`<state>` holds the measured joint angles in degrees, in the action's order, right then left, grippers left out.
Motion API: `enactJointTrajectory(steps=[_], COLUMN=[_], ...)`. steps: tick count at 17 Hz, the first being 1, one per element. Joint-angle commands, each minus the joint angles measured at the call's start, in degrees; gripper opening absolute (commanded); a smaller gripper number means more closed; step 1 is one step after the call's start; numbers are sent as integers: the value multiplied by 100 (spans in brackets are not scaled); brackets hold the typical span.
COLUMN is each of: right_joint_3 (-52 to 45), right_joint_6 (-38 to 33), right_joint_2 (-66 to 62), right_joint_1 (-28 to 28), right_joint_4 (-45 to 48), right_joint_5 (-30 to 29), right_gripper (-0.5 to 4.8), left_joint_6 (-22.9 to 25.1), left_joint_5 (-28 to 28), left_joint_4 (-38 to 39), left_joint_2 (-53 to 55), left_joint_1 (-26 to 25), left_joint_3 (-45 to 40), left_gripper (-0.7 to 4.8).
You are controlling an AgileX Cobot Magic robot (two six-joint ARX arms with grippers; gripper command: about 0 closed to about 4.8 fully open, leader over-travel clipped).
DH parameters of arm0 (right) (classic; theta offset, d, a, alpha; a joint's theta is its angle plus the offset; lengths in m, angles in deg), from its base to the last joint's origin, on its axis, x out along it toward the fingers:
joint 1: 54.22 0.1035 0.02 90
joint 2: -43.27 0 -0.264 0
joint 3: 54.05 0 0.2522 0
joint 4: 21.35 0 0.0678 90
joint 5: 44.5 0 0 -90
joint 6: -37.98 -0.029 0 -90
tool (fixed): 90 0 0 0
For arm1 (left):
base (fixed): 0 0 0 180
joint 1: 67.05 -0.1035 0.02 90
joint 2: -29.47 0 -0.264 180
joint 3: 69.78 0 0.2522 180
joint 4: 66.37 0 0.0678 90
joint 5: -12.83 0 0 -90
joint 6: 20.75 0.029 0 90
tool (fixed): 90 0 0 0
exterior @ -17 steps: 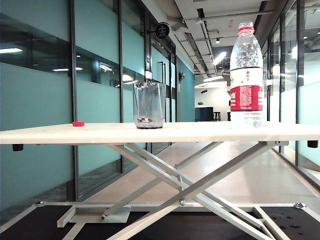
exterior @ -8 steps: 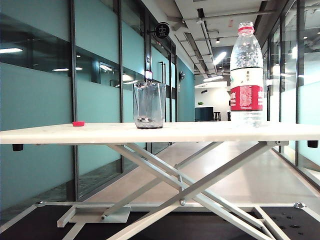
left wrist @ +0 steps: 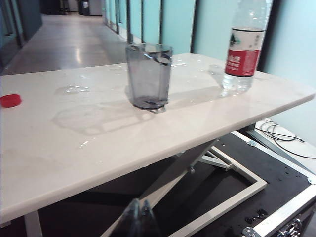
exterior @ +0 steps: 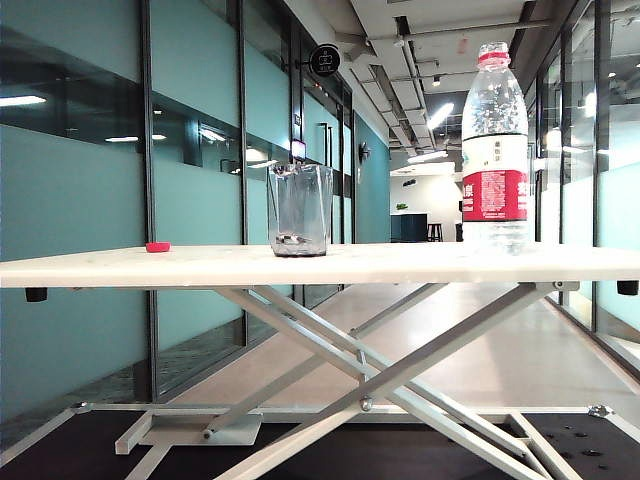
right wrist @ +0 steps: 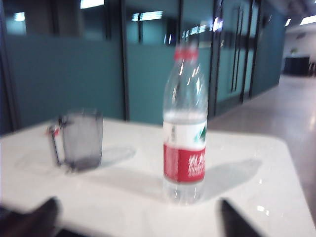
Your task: Pick up the mineral water bottle on the table and pour water into the mug until it's half full.
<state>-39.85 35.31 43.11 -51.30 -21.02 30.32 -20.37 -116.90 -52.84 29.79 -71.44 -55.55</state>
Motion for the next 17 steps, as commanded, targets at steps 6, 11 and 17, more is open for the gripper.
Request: enactJointTrajectory(steps=[6, 11, 17], right_joint_3=[1117, 1810, 2758], right_joint_6=[452, 466, 463], right_joint_2=[-2769, -5578, -8529], right_joint_1=[83, 66, 46], right_joint_4=[1460, 3274, 4769], right_joint_5=[133, -319, -444], right_gripper=[479, 479, 479], left_joint_6=[20, 20, 20], left_joint_5=[-42, -48, -63], left_joint_4=[-66, -66, 22], left_joint_2=[7, 4, 7], left_joint_1=[0, 2, 2], left_joint_3=[11, 11, 11], left_gripper=[-5, -5, -5])
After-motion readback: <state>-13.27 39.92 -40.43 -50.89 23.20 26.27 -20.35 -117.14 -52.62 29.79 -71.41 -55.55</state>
